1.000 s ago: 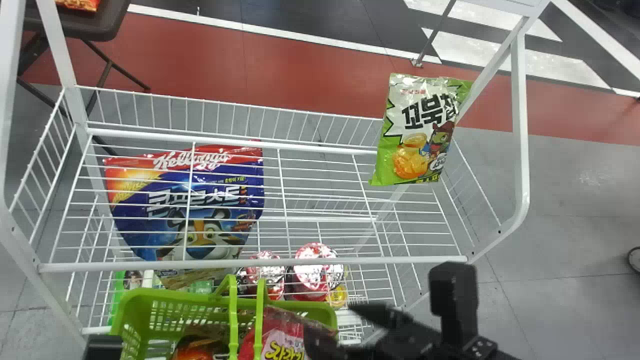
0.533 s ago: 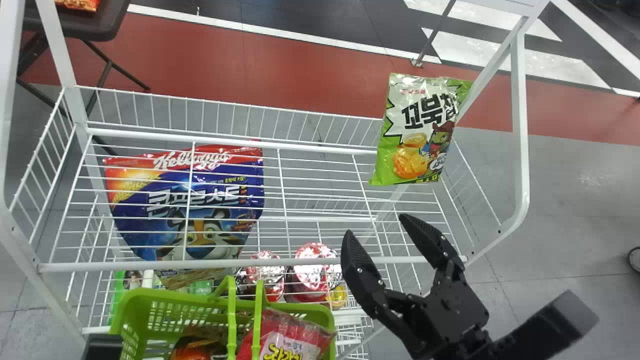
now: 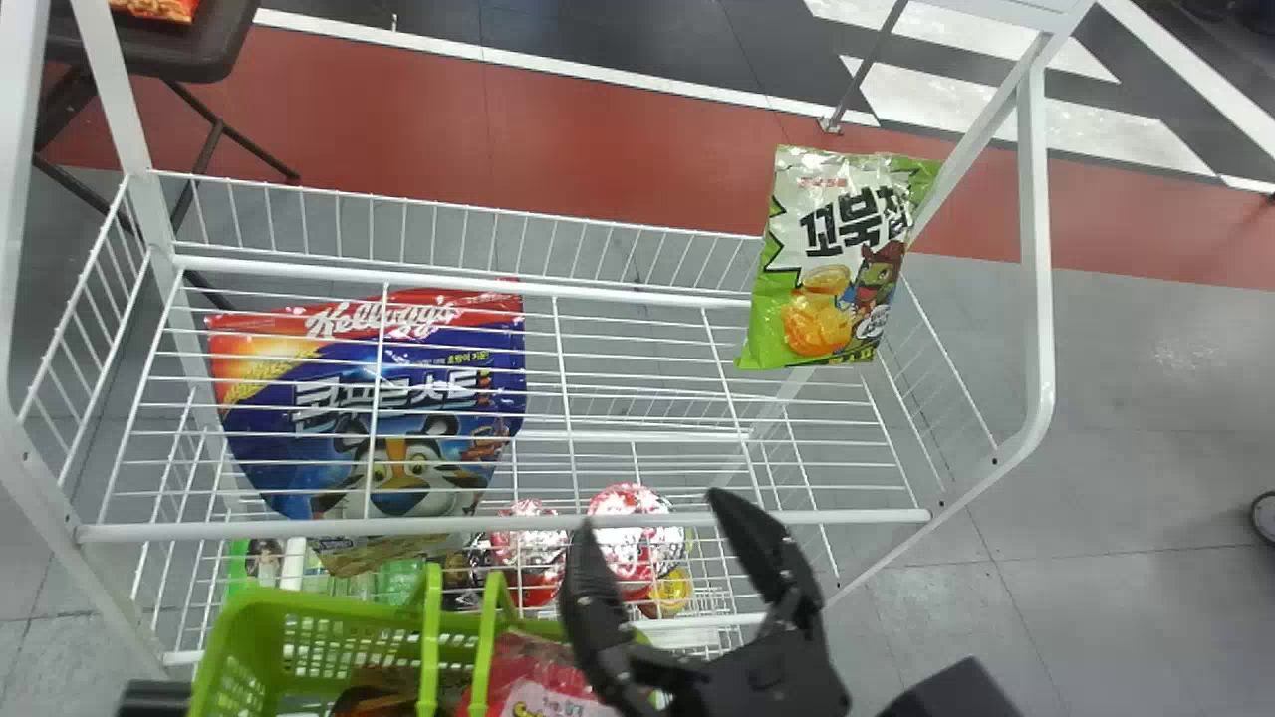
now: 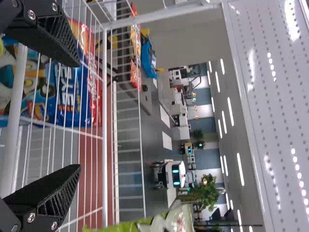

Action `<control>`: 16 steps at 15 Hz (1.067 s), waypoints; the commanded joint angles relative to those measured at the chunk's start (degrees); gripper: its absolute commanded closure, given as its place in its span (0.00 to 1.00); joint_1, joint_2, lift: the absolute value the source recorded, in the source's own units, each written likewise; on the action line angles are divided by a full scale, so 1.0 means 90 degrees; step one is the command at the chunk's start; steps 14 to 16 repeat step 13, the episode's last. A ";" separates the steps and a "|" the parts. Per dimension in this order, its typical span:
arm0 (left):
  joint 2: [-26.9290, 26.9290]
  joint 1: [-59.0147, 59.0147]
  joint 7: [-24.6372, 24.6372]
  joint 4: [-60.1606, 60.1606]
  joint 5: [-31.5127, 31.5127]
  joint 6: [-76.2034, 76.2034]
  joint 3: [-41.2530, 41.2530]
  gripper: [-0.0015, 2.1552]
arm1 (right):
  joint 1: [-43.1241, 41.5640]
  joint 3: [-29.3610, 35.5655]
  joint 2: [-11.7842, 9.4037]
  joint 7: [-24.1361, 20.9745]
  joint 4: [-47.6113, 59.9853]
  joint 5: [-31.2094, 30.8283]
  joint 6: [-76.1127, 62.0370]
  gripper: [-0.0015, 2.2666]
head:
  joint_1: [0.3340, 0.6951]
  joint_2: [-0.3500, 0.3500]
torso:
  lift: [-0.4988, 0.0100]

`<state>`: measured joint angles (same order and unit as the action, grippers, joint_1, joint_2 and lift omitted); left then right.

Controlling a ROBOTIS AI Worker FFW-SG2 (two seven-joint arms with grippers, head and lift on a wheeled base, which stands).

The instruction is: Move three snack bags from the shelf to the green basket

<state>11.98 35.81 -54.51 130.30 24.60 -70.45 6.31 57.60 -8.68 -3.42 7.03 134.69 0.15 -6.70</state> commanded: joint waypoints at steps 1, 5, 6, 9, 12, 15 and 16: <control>0.0095 0.0084 0.0012 0.0034 0.0177 0.0059 -0.0232 0.91 | -0.0131 -0.0266 -0.0098 -0.0097 0.0015 -0.0300 0.0388 0.03 | 1.00 0.00 | 0.89; -0.0003 0.0162 0.0041 0.0083 0.0138 0.0059 -0.0232 0.91 | -0.0219 -0.0149 -0.0166 -0.0058 0.0005 -0.0212 0.0603 0.03 | 1.00 0.04 | 0.89; -0.0013 0.0172 0.0041 0.0083 0.0138 0.0059 -0.0232 0.91 | -0.0229 -0.0129 -0.0166 -0.0048 0.0015 -0.0203 0.0623 0.03 | 1.00 0.03 | 0.89; -0.0061 0.0172 0.0041 0.0083 0.0128 0.0059 -0.0232 0.91 | -0.0238 0.0017 -0.0176 0.0020 0.0025 -0.0095 0.0623 0.03 | 1.00 0.03 | 0.89; -0.0071 0.0162 0.0051 0.0083 0.0099 0.0059 -0.0203 0.91 | -0.0238 0.0154 -0.0166 0.0069 0.0045 0.0012 0.0642 0.03 | 1.00 0.00 | 0.89; -0.0071 0.0162 0.0041 0.0093 0.0099 0.0059 -0.0203 0.91 | -0.0238 0.0164 -0.0166 0.0069 0.0054 0.0022 0.0662 0.03 | 1.00 0.00 | 0.89; -0.0071 0.0162 0.0041 0.0093 0.0099 0.0059 -0.0203 0.91 | -0.0238 0.0164 -0.0166 0.0069 0.0054 0.0022 0.0662 0.03 | 1.00 0.00 | 0.89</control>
